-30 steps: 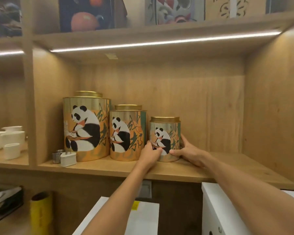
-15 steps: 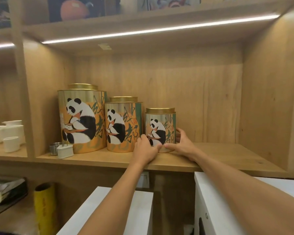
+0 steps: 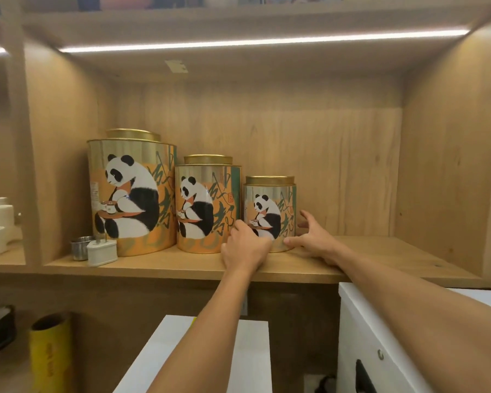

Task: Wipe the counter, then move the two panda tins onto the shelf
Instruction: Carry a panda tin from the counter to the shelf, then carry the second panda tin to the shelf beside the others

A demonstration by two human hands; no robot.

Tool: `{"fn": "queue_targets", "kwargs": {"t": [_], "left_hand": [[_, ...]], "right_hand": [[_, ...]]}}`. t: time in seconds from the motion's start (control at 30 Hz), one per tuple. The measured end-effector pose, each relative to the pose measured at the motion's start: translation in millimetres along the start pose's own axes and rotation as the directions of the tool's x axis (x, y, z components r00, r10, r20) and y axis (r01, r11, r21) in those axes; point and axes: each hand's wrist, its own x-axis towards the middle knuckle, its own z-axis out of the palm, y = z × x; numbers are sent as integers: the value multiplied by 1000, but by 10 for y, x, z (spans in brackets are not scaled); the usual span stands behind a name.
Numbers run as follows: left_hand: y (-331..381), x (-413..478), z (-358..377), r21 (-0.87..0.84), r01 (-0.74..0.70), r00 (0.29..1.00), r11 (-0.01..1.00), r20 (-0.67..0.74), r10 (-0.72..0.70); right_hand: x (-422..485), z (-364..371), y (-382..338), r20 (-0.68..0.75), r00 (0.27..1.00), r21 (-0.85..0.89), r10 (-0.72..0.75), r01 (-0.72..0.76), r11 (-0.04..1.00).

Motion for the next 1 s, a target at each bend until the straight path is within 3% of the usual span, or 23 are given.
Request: {"fn": "queue_targets", "kwargs": {"t": [0.13,0.2,0.37,0.53,0.63,0.8,0.9,1.0], "left_hand": [[-23,-54,-82,-82,18,1000,996,9,-18],[-39,-145,-178,-69,13,996,998,85,-7],[-19,-452,-555,249,-132,917,960,397,24],[409,-923,-941,470,-316,881,824,468,71],[865,-1372,-1095,389,-419,830,821,531,171],[1748,-2470,-1259,189,-629,735,754,462,497],[2072,-3427,-1295,-74,-754,580,653,390,715],[2134,-4643,-1248,-390,-793,365,467,309,878]], "right_hand": [[-248,17,-22,-81,996,-161,44,-56,985],[-466,-27,-30,-104,994,-274,44,-71,959],[-1149,-212,-259,-14,996,-548,94,-86,832],[-1959,-638,-659,-1,997,-716,73,-52,696],[-2720,-1011,-859,-138,990,-720,-39,-73,690],[-4462,-1581,-1005,-379,913,-744,-152,-202,637],[-5766,-1725,-908,-531,827,-683,-183,-291,670],[-7228,-1579,-689,-712,695,-536,-102,-445,718]]}}
